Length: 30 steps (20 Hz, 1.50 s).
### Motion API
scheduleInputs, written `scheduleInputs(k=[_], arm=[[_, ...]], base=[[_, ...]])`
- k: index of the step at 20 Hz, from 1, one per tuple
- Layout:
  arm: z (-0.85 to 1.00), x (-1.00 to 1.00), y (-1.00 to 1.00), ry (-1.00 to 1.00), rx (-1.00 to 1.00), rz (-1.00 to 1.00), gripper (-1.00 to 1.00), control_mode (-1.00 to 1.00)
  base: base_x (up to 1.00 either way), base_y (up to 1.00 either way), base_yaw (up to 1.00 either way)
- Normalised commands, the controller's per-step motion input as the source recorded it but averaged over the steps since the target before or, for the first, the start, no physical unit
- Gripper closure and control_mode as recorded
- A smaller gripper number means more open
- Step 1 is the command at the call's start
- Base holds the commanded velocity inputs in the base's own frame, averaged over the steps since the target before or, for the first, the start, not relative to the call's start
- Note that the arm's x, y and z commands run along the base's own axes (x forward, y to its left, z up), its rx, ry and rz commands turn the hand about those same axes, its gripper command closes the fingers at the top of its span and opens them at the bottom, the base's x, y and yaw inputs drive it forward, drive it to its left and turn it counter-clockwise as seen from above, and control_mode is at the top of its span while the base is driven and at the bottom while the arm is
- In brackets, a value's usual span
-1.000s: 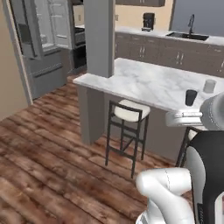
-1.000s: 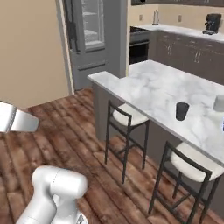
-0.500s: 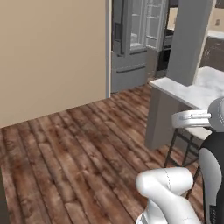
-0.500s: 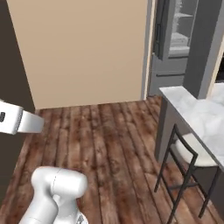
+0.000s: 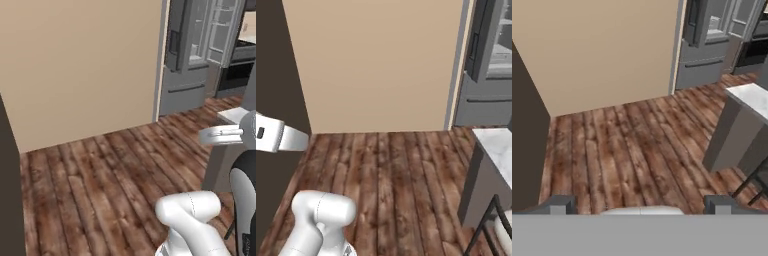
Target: Take the cakes from the fridge and place them on the empty tray on the dining counter.
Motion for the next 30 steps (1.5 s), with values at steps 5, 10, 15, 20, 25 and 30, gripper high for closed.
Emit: scheduleInputs(k=[5,10,15,20,25,30], arm=[[0.0,0.0,0.0,0.0,0.0,0.0,-1.0,1.0],[0.0,0.0,0.0,0.0,0.0,0.0,-1.0,1.0],[0.0,0.0,0.0,0.0,0.0,0.0,-1.0,1.0],[0.0,0.0,0.0,0.0,0.0,0.0,-1.0,1.0],[0.0,0.0,0.0,0.0,0.0,0.0,-1.0,1.0],[0.0,0.0,0.0,0.0,0.0,0.0,-1.0,1.0]], base=[[1.0,-0.29,0.2],[1.0,-0.41,0.18],[1.0,-0.24,0.26],[1.0,-0.29,0.33],[1.0,-0.43,0.33],[1.0,-0.97,0.24]])
